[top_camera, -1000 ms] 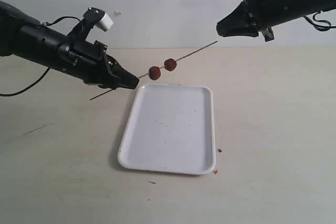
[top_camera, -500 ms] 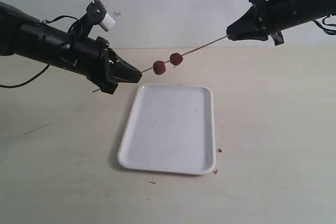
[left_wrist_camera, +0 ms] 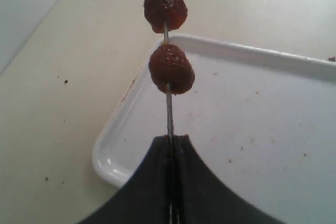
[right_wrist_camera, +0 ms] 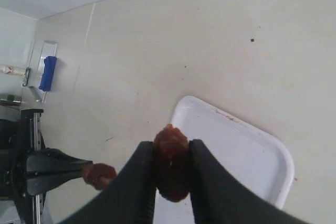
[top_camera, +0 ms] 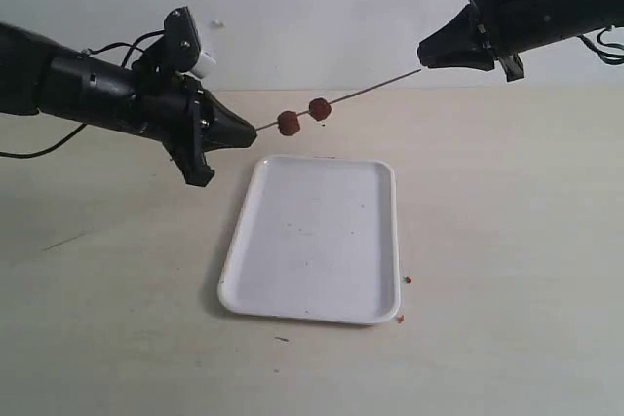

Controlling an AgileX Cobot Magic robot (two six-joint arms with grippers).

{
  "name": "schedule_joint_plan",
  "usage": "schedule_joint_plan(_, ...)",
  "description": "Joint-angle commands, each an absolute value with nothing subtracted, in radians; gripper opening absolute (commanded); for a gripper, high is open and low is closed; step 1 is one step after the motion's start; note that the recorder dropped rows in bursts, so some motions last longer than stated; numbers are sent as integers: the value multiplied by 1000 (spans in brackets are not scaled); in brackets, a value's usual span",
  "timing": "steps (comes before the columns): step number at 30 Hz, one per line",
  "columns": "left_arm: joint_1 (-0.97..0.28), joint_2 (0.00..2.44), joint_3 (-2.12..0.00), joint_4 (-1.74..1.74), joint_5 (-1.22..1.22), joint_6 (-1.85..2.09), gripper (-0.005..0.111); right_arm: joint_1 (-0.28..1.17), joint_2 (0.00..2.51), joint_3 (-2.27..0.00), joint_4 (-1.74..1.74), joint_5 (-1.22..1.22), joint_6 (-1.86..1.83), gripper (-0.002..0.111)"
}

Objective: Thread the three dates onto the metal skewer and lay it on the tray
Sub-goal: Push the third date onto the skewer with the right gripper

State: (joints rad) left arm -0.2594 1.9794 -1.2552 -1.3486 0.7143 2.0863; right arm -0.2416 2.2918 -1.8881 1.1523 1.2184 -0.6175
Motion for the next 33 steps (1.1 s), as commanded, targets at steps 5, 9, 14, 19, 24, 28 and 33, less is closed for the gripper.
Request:
schedule_joint_plan(5, -206, 1981, -1283, -1375, 706, 2097, 0, -244, 2258, -1892, 1169, 1221, -624, 20)
schedule_joint_plan(9, -206, 1984, -1295, -1375, 733, 2097, 0, -228, 2256, -1892, 1169, 1221, -624, 20)
schedule_joint_plan(14, -206, 1984, -1295, -1375, 730, 2097, 0, -215, 2256, -1892, 1153, 1221, -624, 20)
schedule_joint_plan(19, -208, 1984, -1295, -1375, 745, 2097, 0, -204, 2256, -1892, 1153, 1221, -620, 20)
schedule_joint_plan(24, -208, 1984, -1295, -1375, 760, 2097, 0, -197, 2256, -1892, 1177, 1221, -622, 20)
schedule_joint_plan(28, -208, 1984, -1295, -1375, 774, 2097, 0, -187, 2256, -1892, 1195, 1221, -622, 20)
schedule_joint_plan(33, -208, 1986, -1295, -1375, 777, 2097, 0, -184, 2256, -1892, 1205, 1221, -620, 20)
